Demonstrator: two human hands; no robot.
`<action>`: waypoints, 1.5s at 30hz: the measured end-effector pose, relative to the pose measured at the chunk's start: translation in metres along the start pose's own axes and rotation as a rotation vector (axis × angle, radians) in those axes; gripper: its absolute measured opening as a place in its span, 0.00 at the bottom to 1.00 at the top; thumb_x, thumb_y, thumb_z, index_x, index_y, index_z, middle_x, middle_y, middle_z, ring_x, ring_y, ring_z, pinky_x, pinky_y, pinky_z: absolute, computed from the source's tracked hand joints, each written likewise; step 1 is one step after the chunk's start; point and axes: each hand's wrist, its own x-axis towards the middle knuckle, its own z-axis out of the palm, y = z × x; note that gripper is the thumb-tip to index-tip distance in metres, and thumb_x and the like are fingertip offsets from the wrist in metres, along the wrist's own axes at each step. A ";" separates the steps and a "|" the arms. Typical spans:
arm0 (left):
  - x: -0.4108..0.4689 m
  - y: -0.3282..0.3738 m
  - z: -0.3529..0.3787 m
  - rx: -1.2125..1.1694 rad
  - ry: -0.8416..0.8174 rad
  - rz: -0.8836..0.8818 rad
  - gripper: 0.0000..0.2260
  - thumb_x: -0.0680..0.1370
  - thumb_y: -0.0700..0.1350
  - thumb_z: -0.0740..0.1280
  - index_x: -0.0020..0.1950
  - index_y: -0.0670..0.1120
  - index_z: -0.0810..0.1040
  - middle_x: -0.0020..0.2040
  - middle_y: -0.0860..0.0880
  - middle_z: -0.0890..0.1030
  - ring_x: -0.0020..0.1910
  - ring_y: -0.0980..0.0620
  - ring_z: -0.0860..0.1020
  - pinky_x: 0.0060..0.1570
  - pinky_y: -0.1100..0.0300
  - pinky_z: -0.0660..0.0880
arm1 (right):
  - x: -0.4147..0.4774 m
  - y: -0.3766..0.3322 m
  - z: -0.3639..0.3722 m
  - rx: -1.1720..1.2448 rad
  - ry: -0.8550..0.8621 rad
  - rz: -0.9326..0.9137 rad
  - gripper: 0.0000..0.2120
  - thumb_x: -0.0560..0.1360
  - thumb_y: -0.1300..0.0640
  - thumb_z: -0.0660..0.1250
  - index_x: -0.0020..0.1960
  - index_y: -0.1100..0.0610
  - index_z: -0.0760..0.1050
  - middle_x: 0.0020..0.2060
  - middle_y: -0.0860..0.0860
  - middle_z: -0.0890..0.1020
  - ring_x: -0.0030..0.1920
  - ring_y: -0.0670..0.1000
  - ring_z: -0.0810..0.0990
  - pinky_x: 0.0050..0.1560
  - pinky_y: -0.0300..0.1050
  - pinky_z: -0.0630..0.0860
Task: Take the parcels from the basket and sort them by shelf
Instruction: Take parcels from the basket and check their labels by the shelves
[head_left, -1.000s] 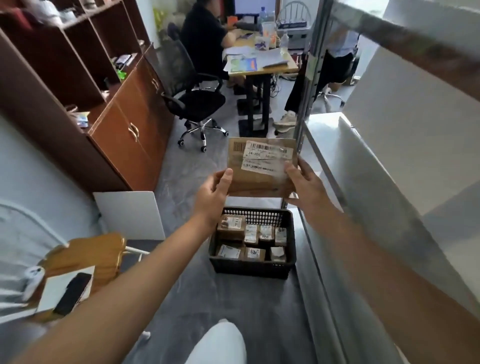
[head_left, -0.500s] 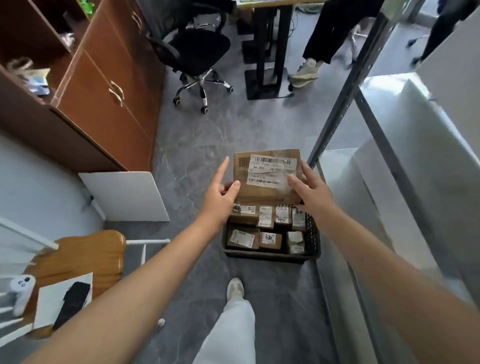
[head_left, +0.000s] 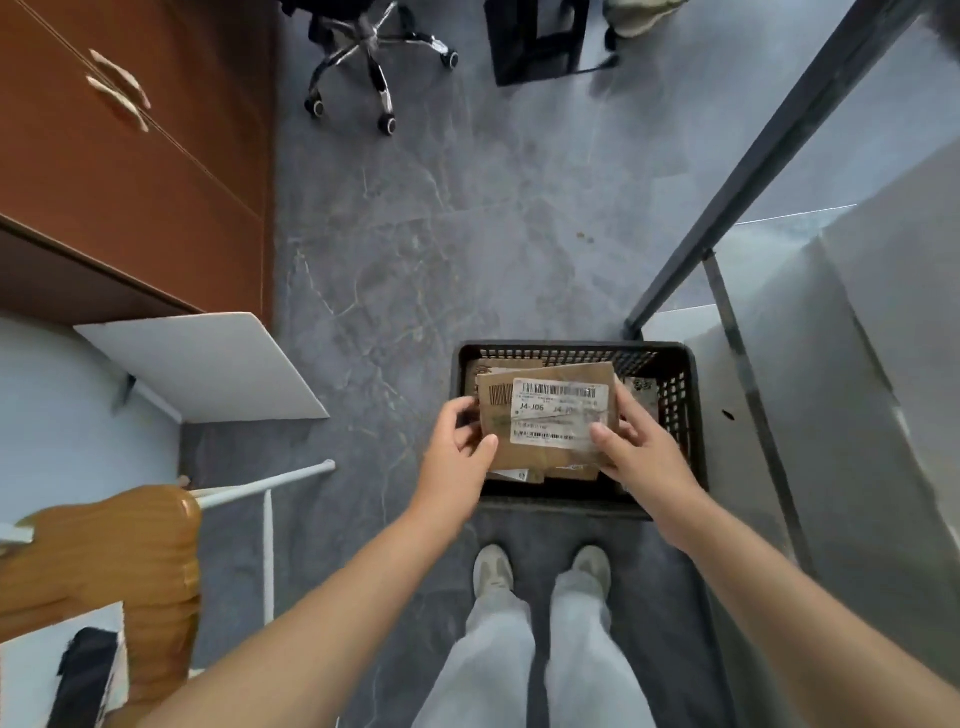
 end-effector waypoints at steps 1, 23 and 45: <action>0.018 -0.020 0.008 0.001 0.024 -0.033 0.17 0.80 0.33 0.63 0.65 0.47 0.69 0.60 0.41 0.81 0.62 0.46 0.78 0.65 0.53 0.74 | 0.021 0.019 0.001 0.001 -0.015 0.024 0.29 0.82 0.59 0.62 0.75 0.34 0.59 0.58 0.44 0.82 0.57 0.45 0.82 0.61 0.48 0.77; 0.256 -0.298 0.093 0.576 0.283 -0.248 0.37 0.79 0.42 0.63 0.81 0.49 0.43 0.78 0.48 0.54 0.75 0.48 0.59 0.74 0.51 0.61 | 0.268 0.304 0.095 -0.028 -0.078 0.307 0.38 0.79 0.66 0.60 0.79 0.39 0.48 0.70 0.45 0.74 0.66 0.46 0.74 0.66 0.47 0.73; 0.194 -0.004 0.056 0.764 0.285 0.266 0.23 0.85 0.45 0.46 0.80 0.43 0.47 0.81 0.49 0.46 0.79 0.54 0.42 0.77 0.58 0.37 | 0.190 -0.023 0.047 -0.926 0.067 -0.319 0.37 0.78 0.64 0.59 0.81 0.54 0.42 0.80 0.48 0.47 0.79 0.49 0.50 0.78 0.53 0.53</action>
